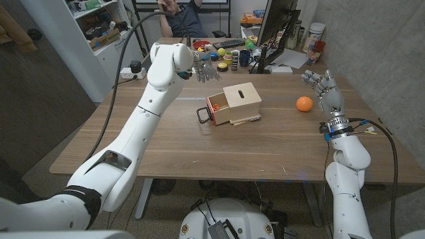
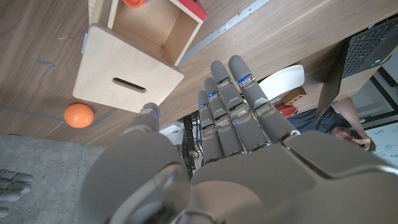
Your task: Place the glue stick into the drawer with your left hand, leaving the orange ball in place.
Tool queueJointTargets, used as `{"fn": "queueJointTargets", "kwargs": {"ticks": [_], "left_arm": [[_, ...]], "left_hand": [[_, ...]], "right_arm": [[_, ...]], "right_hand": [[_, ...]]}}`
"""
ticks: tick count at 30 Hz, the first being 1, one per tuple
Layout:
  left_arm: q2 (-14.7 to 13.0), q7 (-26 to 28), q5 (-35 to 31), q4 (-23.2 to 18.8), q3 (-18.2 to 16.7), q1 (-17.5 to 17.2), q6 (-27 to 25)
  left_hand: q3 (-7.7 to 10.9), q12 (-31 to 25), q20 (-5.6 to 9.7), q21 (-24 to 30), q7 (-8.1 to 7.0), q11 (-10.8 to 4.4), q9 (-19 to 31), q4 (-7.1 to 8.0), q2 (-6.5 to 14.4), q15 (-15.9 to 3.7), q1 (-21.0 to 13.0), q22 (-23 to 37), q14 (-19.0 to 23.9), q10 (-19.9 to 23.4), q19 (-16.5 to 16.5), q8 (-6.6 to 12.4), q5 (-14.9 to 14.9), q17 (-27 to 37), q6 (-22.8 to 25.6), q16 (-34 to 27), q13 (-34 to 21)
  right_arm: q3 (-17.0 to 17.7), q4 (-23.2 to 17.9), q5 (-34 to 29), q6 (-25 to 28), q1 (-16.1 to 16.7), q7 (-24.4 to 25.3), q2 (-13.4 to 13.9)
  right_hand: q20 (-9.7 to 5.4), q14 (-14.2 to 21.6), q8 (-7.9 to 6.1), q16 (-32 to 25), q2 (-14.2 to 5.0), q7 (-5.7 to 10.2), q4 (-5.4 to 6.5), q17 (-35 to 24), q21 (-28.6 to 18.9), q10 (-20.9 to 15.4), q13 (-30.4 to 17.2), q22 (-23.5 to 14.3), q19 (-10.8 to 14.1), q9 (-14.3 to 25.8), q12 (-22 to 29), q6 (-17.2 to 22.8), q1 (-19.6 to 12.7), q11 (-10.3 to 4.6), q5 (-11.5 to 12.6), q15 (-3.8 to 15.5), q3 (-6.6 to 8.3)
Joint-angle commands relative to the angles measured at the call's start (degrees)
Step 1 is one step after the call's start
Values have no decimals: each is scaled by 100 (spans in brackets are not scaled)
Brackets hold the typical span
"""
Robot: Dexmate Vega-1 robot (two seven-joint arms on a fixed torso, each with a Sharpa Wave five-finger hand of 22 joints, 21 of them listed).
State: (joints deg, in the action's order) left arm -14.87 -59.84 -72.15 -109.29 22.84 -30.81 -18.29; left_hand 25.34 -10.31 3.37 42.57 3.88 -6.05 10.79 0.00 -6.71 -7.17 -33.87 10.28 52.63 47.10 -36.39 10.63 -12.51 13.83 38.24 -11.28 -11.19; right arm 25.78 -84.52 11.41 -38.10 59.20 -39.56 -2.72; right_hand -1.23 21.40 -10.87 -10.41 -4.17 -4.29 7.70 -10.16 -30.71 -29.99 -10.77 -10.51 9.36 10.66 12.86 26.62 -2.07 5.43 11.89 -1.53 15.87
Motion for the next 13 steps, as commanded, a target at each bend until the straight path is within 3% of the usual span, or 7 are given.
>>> {"fn": "queueJointTargets", "kwargs": {"ticks": [1,13], "left_arm": [[55,247,-189,-320,-181,-234,69],[143,455,-367,-522,-316,-424,78]], "left_hand": [[-50,-15,24,-8,15,-3,11,4,-89,-383,18,7,-49,-29,24,3,-31,10,-24,-32,-6],[-220,4,-49,-109,35,88,14,44,-245,-314,182,6,-310,-240,179,-16,-50,-41,-228,14,-8]], "right_arm": [[-37,33,-28,-26,1,26,-12],[-64,35,-111,16,3,86,-11]], "right_hand": [[-34,35,-34,-34,54,20,9,-9,17,-18,-25,-16,11,20,-1,5,1,-4,20,8,-38],[-37,32,-34,-32,57,25,9,-9,33,-10,-24,-16,12,20,-6,8,3,-46,22,8,-50]]}}
